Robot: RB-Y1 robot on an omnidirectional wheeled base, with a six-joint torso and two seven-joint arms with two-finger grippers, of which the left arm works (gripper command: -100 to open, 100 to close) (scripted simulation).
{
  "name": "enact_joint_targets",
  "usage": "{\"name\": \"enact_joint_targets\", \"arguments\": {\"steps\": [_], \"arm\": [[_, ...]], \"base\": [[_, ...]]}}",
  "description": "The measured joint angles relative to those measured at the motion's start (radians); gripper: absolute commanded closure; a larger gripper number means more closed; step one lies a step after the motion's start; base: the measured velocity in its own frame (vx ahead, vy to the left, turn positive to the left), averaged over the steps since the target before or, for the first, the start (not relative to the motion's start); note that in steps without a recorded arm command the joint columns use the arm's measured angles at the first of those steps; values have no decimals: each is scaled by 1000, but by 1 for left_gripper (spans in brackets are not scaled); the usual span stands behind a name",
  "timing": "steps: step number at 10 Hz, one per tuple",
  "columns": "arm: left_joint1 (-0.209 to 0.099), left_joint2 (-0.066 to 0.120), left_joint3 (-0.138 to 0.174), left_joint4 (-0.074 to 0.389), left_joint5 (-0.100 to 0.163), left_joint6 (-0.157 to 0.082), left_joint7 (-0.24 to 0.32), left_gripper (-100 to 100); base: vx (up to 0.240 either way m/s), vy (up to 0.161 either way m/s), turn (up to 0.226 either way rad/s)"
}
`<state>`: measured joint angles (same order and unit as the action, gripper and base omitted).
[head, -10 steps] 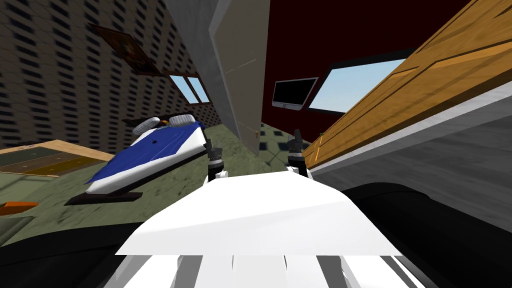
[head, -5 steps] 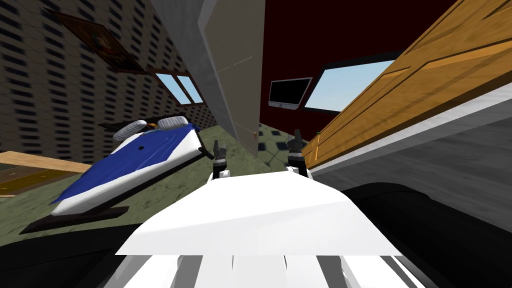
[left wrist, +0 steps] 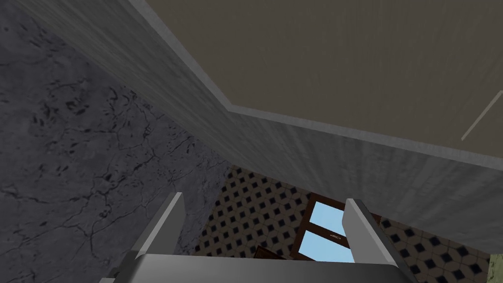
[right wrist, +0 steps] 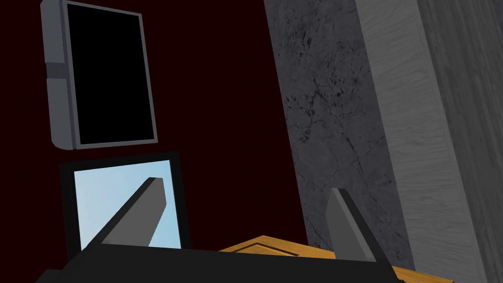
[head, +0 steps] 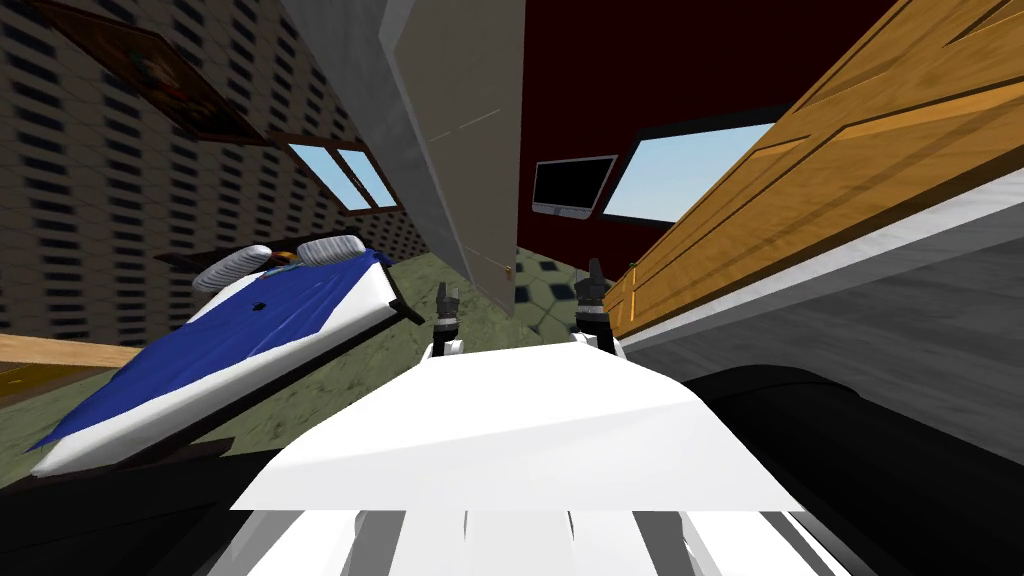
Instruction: Push the door open
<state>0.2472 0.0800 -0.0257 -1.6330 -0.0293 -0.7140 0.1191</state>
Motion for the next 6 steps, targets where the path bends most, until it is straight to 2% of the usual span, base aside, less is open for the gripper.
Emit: {"name": "enact_joint_targets", "arguments": {"steps": [1,3,4,6], "arm": [[-8,-2,-6,26,-6,-5,0,-100],[-47,0,-14,99,-17,-18,7,-100],[-60,1,-21,126,-24,-19,10,-100],[-73,5,-26,171,-31,-24,18,-100]], "base": [[72,41,-120],[94,59,-148],[58,49,-39],[59,40,-106]]}}
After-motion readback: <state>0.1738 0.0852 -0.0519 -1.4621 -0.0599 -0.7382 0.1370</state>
